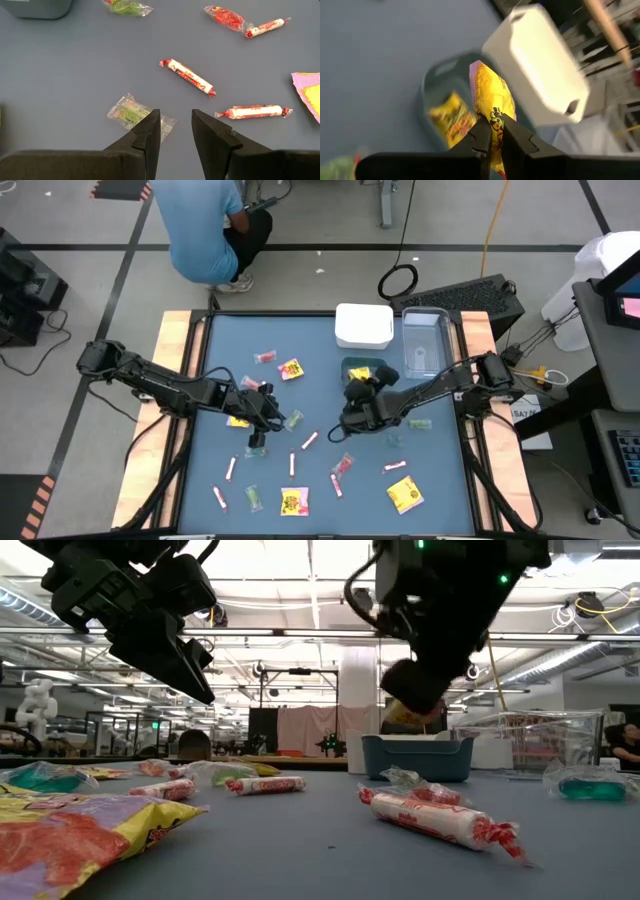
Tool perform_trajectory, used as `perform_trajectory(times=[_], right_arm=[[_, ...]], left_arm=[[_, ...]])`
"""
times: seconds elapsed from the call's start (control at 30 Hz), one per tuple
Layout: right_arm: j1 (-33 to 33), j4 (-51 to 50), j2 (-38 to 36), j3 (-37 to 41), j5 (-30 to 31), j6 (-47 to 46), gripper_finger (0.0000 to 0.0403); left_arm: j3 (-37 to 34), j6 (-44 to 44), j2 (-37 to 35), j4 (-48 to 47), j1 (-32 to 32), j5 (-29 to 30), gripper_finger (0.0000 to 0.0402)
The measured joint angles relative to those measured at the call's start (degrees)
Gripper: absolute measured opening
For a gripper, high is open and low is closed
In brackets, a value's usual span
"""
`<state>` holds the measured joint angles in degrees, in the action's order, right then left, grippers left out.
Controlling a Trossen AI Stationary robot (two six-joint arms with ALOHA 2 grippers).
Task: Sort candy
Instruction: Put the top center yellow candy into the green bin, then put the middle left yellow candy into the green bin
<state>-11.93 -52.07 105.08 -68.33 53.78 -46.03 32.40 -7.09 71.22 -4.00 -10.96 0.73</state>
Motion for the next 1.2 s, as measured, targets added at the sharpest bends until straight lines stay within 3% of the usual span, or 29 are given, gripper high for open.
perform_trajectory(times=[0.37, 0.87, 1.07, 1.2], right_arm=[[3.0, 0.4, 0.0, 5.7, -2.5, -9.0, 0.0031], [2.8, -3.2, -3.6, 2.9, -9.1, -12.4, 0.0192], [-1.1, -2.0, -10.7, 1.1, -8.9, -12.5, 0.0207], [-6.1, 3.9, -13.0, 1.1, -8.8, -11.3, 0.0208]], left_arm=[[0.0, 0.0, 0.0, 0.0, 0.0, 0.0, 0.0116], [0.0, -0.2, 0.0, 0.0, -0.5, -0.3, 0.0116], [0.0, -0.9, 0.0, -0.1, -2.4, -0.5, 0.0116], [0.0, -7.0, 0.0, -2.9, -4.5, -0.5, 0.0116]])
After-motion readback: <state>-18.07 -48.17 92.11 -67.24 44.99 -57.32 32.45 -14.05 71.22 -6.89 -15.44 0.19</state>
